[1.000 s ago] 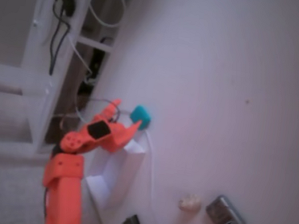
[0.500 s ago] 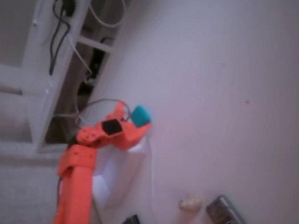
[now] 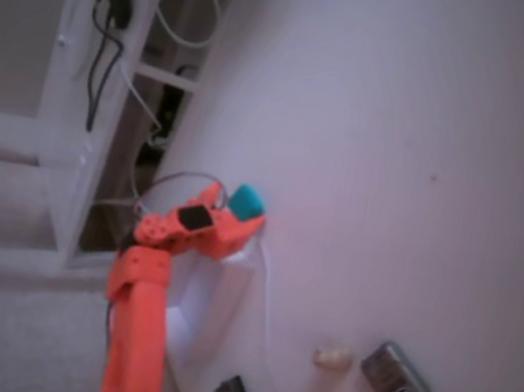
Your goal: Grasp the green cube and put it in the bin.
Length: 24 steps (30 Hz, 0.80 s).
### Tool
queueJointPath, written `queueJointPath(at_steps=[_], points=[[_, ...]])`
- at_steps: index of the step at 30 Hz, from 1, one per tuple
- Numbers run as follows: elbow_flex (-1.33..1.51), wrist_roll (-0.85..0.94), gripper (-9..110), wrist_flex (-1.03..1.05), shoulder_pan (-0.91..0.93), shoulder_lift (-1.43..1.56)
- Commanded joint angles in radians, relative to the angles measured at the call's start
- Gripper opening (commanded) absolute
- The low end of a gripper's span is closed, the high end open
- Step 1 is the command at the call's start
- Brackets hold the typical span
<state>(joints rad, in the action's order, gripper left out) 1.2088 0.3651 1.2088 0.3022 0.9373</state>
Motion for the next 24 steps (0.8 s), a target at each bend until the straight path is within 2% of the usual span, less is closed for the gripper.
queueJointPath(at_steps=[1,9,14,21,24], points=[[0.006,0.008,39,0.067,-0.008,-0.035],[-0.040,0.008,32,0.124,0.009,-0.084],[-0.054,0.009,18,0.100,0.006,-0.094],[-0.054,0.031,8,0.152,0.006,-0.100],[-0.054,0.032,7,0.164,0.012,-0.097]])
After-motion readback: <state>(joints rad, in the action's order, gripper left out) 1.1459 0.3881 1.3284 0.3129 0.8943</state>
